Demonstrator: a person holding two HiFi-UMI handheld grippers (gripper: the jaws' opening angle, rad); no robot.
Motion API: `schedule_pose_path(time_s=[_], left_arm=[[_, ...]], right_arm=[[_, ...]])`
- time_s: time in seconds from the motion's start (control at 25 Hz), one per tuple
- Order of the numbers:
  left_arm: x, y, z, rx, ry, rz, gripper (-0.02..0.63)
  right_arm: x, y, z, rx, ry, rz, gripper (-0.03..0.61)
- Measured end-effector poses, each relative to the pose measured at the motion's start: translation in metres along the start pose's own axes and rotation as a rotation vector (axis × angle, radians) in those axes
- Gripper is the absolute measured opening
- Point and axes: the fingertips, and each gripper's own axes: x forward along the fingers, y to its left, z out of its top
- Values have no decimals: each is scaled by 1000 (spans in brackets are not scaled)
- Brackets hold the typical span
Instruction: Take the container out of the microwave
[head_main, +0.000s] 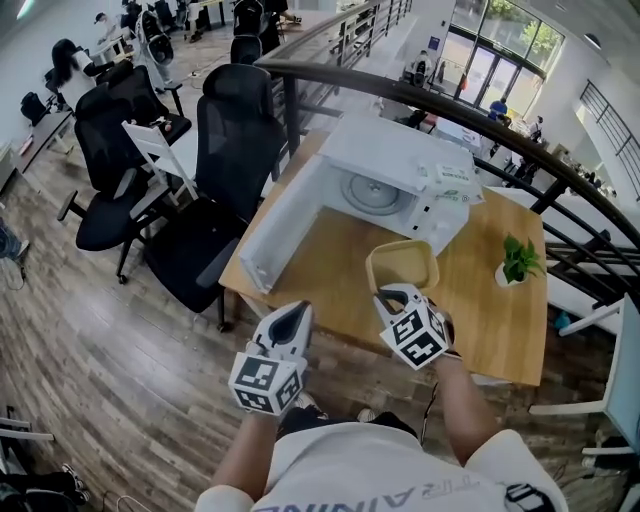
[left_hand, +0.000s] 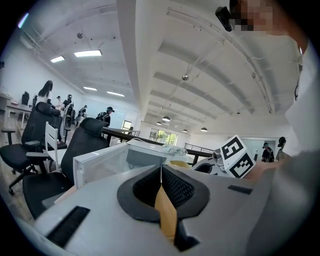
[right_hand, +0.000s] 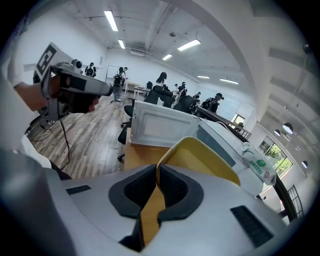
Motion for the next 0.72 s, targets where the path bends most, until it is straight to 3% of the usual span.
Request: schedule_pose_path(time_s=[0.36,0.72], left_arm=[[2,-82,-11,16,-7,23,35],[-7,-142,-35,29,-13,56,35]], right_arm=[[-74,-6,-66,-13,9,12,40],[-124,1,-100,-16,-32,41,40]])
